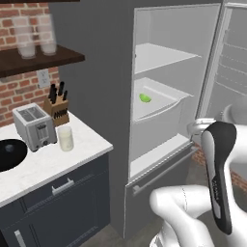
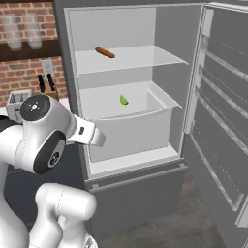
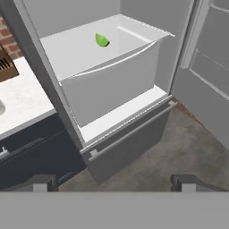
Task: Grab a lemon wedge from the fridge and one ice cube from the ice bowl, and put them in the glass of lemonade.
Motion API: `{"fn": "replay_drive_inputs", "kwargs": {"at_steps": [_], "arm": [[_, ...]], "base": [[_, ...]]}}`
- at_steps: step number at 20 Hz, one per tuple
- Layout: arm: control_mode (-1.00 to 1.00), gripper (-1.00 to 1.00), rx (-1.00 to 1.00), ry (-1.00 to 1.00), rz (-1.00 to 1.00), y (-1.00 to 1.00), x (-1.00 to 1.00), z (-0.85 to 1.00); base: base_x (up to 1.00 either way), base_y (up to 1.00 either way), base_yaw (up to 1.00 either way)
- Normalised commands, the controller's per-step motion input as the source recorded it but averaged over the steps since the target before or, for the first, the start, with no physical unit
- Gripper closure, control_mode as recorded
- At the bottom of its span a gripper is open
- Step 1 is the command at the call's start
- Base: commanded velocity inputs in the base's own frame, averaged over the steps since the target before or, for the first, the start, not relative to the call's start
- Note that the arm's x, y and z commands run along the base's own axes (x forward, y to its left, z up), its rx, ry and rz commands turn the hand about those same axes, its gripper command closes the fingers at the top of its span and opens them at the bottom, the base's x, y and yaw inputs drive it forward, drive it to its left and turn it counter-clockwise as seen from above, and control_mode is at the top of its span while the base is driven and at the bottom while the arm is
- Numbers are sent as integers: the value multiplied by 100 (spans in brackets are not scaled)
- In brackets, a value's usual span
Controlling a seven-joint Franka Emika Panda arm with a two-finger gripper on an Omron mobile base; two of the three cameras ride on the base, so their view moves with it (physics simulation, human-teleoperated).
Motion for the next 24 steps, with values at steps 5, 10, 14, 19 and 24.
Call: {"fn": "replay_drive_inputs", "kwargs": {"at_steps": [5,10,14,19,24], "arm": [[100,-100,0,0,0,0,0,0],[100,-100,0,0,0,0,0,0],[100,-100,0,0,0,0,0,0],[100,-100,0,0,0,0,0,0],[100,-100,0,0,0,0,0,0]], "base": [[28,-69,14],[18,-52,12],[48,-6,26],[31,-13,27],[23,-19,25]]}}
